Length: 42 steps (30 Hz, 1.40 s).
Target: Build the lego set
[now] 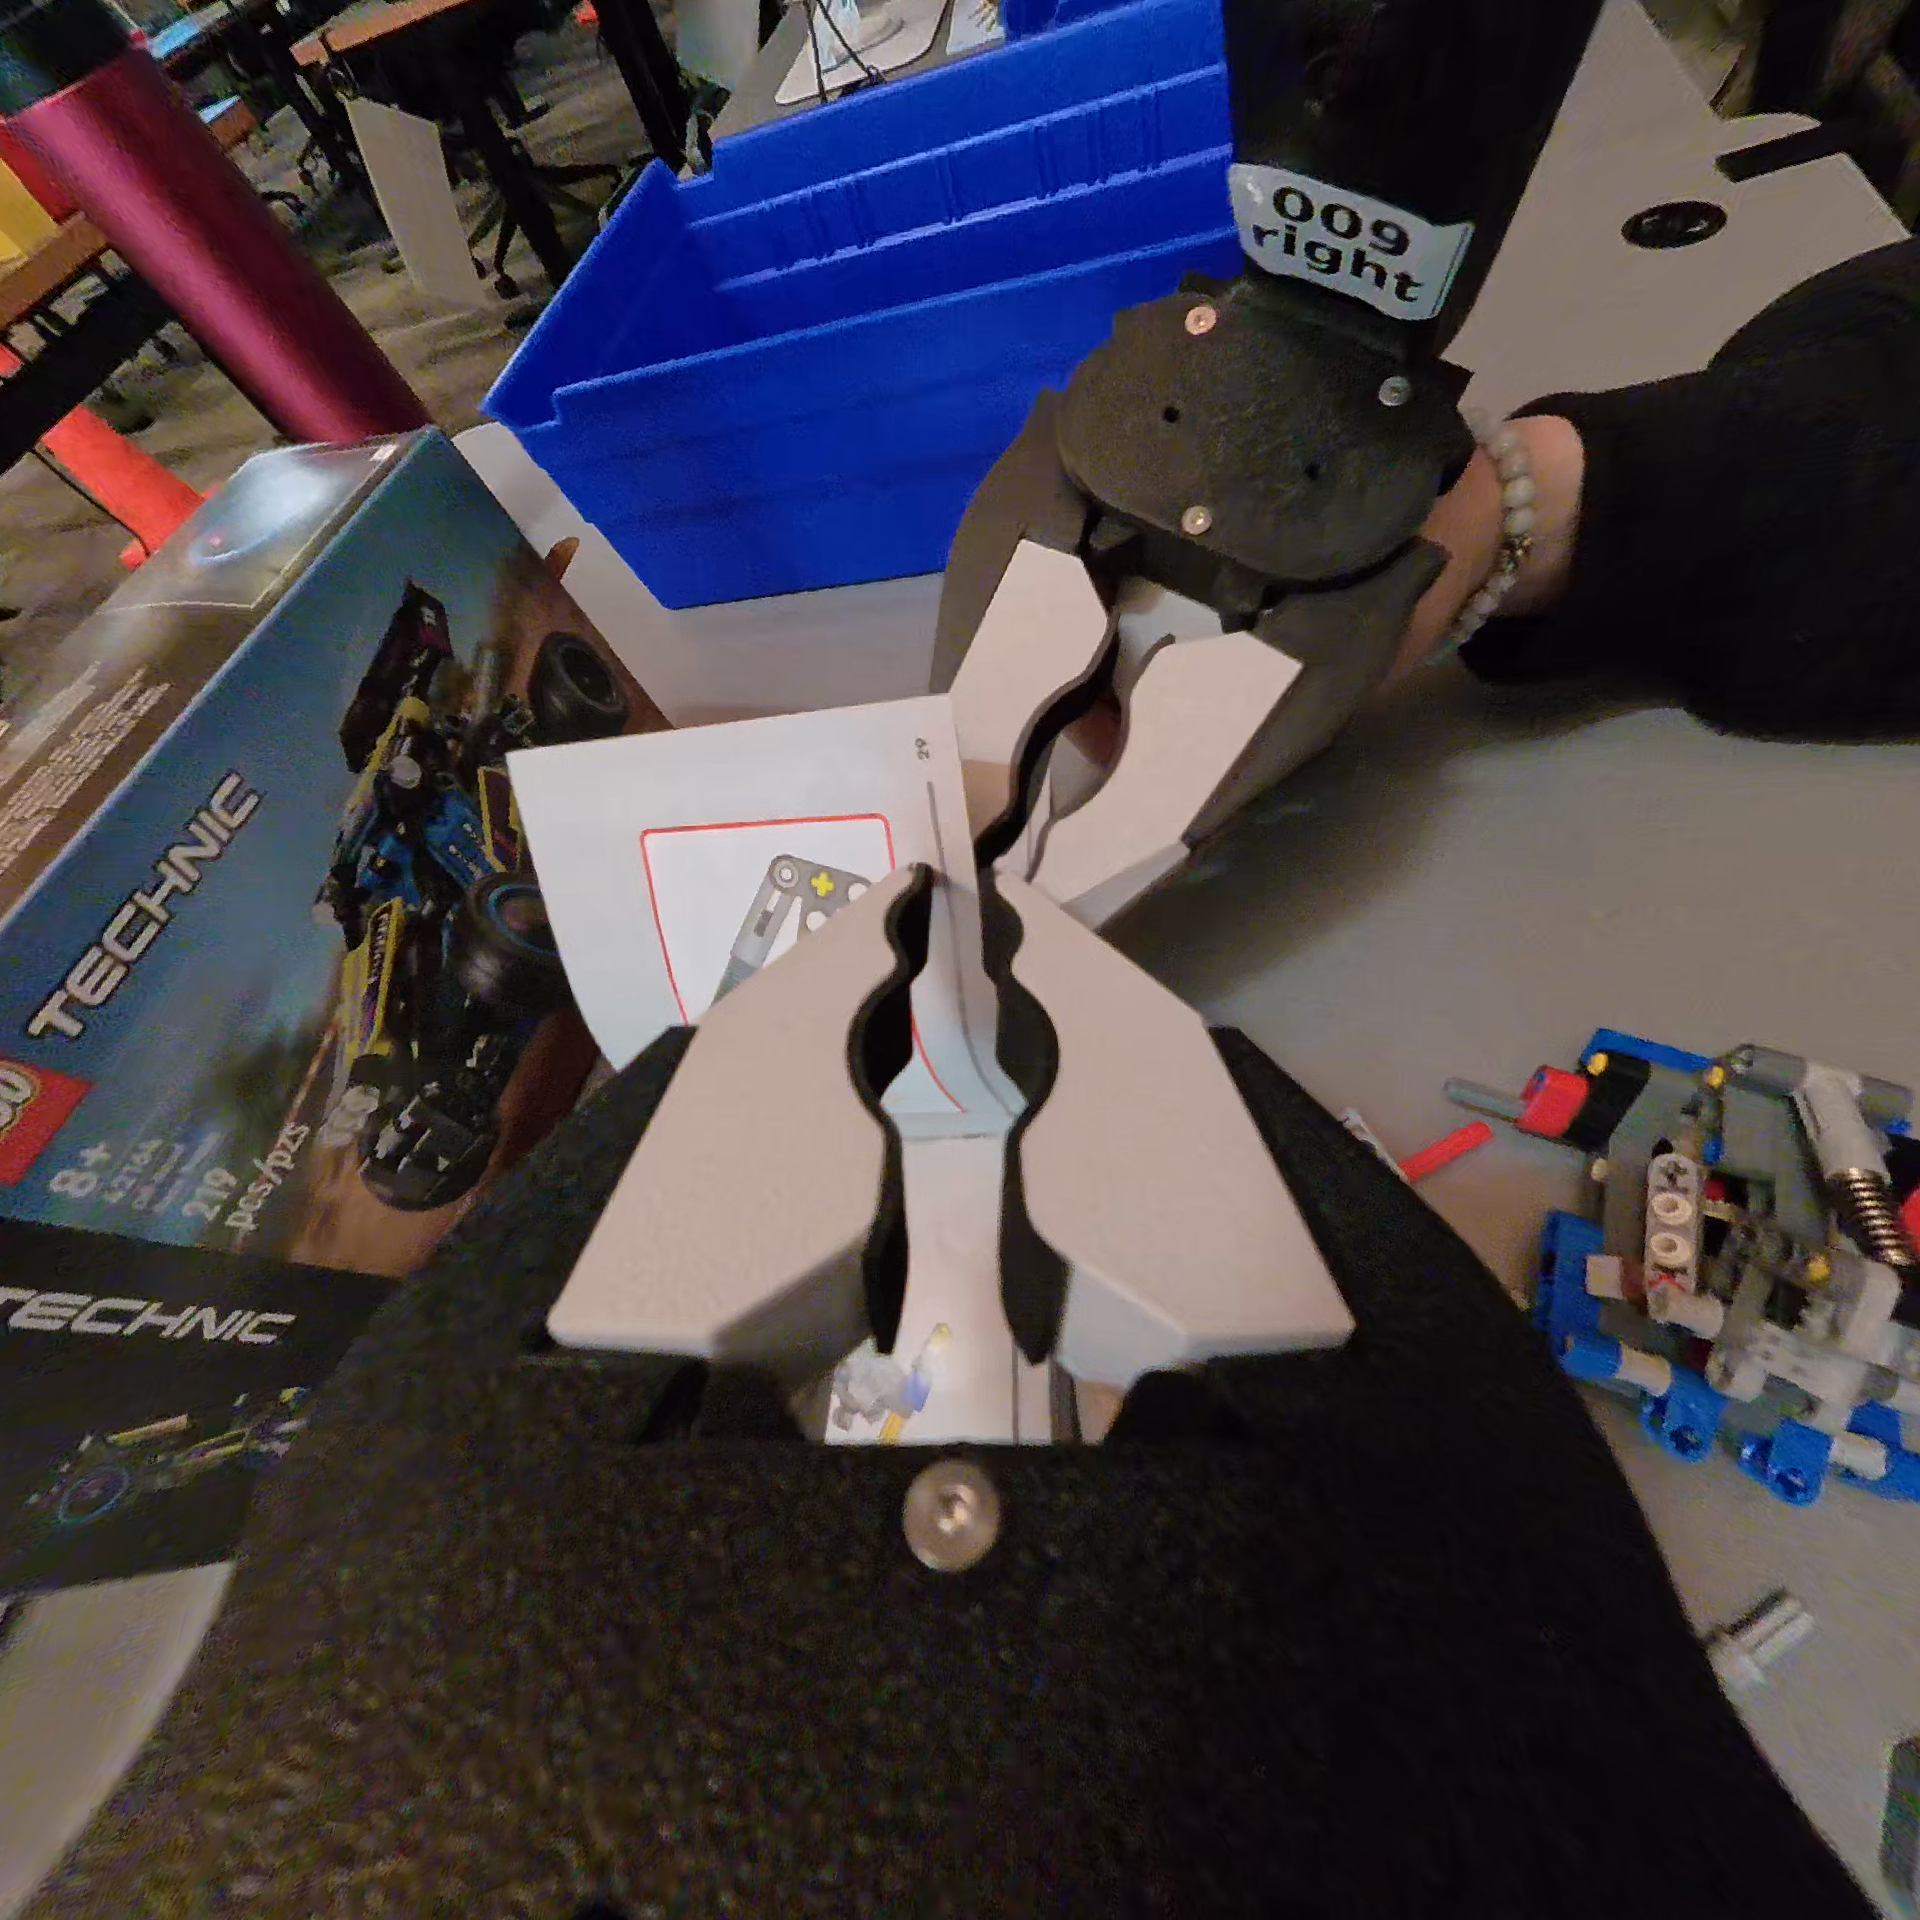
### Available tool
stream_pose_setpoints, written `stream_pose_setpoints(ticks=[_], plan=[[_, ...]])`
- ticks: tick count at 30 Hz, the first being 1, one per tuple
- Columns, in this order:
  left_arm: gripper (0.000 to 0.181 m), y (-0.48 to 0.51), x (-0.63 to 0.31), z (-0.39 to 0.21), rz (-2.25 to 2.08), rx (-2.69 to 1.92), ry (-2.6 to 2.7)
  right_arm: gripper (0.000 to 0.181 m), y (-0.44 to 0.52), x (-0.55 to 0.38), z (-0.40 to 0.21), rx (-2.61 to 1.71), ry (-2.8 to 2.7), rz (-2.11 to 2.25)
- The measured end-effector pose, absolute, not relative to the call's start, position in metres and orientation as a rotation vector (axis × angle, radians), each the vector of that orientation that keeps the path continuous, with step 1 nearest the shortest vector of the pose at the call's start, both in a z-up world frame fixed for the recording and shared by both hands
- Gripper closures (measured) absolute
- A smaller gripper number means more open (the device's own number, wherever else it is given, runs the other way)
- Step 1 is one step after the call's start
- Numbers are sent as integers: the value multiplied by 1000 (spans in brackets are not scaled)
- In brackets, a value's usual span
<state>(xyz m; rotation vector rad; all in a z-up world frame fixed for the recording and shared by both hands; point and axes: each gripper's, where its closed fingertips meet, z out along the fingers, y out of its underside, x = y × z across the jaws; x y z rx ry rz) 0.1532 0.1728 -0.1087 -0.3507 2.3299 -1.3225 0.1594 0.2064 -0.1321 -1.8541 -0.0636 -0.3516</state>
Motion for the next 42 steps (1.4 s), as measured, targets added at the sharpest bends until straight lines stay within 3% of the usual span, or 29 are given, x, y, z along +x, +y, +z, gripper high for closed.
stream_pose_setpoints(ticks=[11, 14, 31, 33, 35, 42], plan=[[173, 177, 148, -106, -1381, -347, 2331, 155, 208, 147, -137, -1862, -131, -280], [178, 178, 151, -105, -1361, -347, 2316, 162, 209, 149, -135, -1848, -132, -308], [181, 183, 155, -101, -1317, -354, 2255, 167, 208, 153, -128, -1816, -109, -335], [154, 185, 156, -100, -1304, -365, 2247, 167, 208, 156, -128, -1810, -97, -353], [141, 187, 157, -100, -1294, -399, 2251, 163, 208, 156, -126, -1803, -101, -360], [165, 191, 164, -93, -1313, -478, 2195, 161, 211, 161, -115, -1746, -86, -393]])
